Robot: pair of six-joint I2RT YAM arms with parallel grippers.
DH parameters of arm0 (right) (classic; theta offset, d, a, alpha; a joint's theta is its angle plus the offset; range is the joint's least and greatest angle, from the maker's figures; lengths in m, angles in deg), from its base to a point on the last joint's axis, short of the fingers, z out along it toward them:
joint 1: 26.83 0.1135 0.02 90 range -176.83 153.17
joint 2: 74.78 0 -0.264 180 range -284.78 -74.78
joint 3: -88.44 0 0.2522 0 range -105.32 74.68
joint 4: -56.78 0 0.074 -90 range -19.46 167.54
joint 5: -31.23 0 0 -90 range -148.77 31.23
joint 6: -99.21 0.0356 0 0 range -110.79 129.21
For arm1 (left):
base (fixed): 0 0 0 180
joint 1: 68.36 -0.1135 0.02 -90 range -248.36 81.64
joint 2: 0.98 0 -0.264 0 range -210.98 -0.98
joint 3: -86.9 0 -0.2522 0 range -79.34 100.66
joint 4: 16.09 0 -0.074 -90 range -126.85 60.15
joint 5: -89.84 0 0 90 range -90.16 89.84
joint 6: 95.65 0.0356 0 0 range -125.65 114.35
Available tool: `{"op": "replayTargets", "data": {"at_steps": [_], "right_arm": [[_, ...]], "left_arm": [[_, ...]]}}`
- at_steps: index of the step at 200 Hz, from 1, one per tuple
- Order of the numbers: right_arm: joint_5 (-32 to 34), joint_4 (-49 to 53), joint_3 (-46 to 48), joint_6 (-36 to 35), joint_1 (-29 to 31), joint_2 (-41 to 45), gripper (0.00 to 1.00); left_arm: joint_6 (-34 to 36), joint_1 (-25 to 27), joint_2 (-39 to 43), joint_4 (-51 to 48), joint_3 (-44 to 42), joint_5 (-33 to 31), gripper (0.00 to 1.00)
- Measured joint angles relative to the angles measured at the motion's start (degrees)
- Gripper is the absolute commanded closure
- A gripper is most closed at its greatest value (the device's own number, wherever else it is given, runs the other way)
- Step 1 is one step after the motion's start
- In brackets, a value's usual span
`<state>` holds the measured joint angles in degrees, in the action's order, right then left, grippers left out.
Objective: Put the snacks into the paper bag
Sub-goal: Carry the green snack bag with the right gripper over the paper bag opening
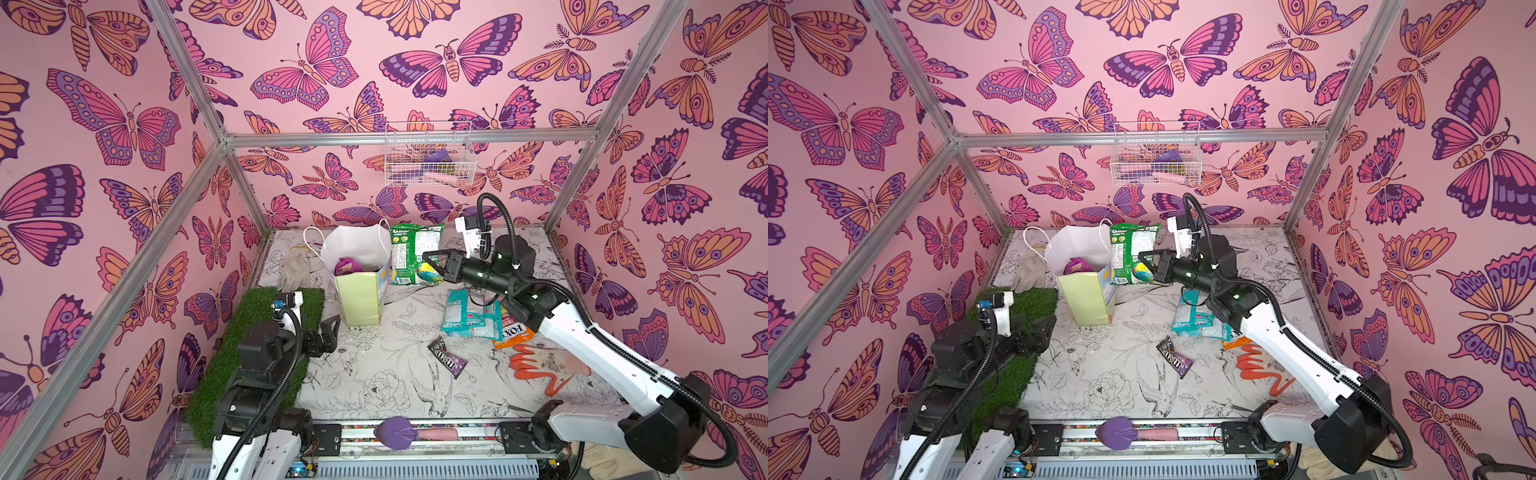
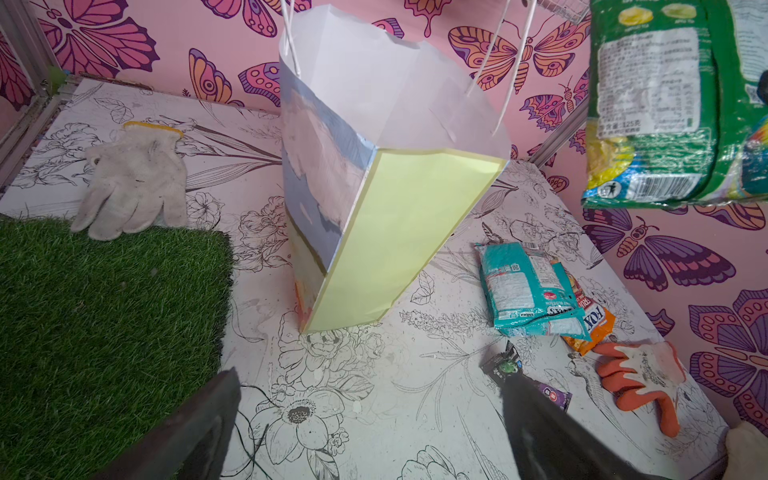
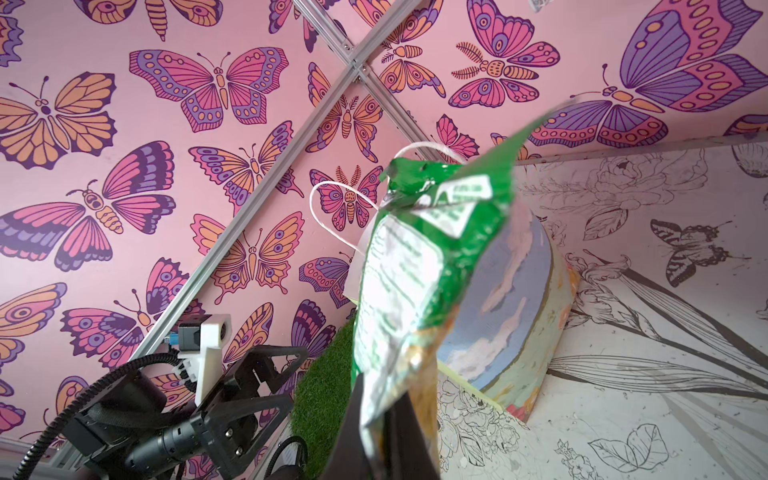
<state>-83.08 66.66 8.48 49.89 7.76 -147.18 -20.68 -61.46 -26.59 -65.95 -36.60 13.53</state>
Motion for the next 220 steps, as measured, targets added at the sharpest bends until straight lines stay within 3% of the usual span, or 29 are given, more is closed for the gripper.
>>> {"op": "replayTargets", "data": {"at_steps": [220], "right_arm": [[5.2,1.2,-13.3,-3.1,4.9,-8.2,1.00]], "left_arm": [[0.0,0.0,0.0,0.0,0.0,0.0,0.00]]}}
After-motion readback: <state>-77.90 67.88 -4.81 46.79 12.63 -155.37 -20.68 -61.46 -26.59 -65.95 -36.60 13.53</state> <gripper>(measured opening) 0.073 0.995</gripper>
